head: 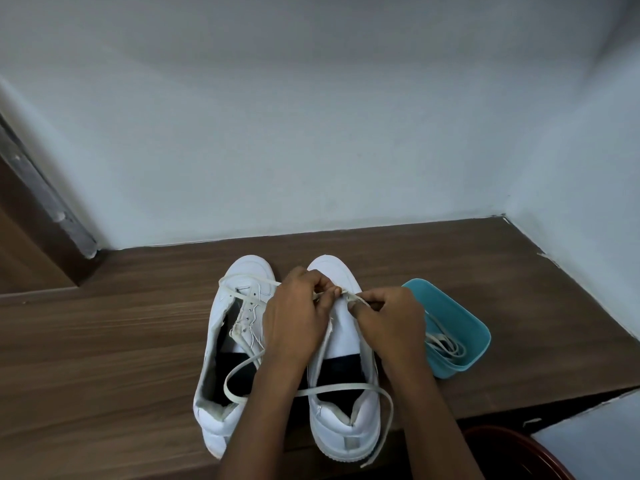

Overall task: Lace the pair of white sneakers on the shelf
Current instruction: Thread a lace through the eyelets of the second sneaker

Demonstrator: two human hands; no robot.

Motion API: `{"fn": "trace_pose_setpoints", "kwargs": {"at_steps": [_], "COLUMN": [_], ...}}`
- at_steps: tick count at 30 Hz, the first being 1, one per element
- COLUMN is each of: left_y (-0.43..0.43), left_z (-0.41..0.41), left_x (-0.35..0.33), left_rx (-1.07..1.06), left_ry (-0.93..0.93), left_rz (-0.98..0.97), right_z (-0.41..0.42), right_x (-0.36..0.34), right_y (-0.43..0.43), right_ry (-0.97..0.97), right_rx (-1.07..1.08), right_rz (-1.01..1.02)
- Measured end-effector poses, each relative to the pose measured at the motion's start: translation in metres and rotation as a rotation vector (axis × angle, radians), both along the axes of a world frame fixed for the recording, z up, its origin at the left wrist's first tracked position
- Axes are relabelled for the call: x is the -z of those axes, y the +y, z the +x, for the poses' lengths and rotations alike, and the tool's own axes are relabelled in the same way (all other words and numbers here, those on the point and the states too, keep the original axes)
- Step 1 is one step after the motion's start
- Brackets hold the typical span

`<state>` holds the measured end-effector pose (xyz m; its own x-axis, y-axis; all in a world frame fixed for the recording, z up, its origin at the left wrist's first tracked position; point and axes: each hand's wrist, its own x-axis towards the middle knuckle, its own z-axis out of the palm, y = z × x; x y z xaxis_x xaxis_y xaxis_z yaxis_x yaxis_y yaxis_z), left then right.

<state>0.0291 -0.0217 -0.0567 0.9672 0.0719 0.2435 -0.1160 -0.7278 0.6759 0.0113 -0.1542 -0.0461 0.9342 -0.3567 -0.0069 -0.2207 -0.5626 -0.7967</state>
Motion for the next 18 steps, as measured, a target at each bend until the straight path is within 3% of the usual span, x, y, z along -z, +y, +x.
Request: {"fn": "trace_pose_setpoints", "kwargs": {"at_steps": [6, 12, 18], "left_y": [0.002, -0.007, -0.011], "left_z": [0.002, 0.000, -0.001], "left_x": [0.003, 0.007, 0.011], "left_rx": [0.048, 0.032, -0.011], "left_ry": [0.131, 0.113, 0.082], "left_rz": [0.007, 0.043, -0.065], "right_z": [0.003, 0.003, 0.006], "right_x": [0.004, 0.005, 0.003], "right_y": [-0.002, -0.007, -0.015], "right_ry": [-0.001, 0.011, 0.089], "right_rx": [0.002, -0.040, -0.075], "right_rz": [0.014, 0.068, 0.352]}}
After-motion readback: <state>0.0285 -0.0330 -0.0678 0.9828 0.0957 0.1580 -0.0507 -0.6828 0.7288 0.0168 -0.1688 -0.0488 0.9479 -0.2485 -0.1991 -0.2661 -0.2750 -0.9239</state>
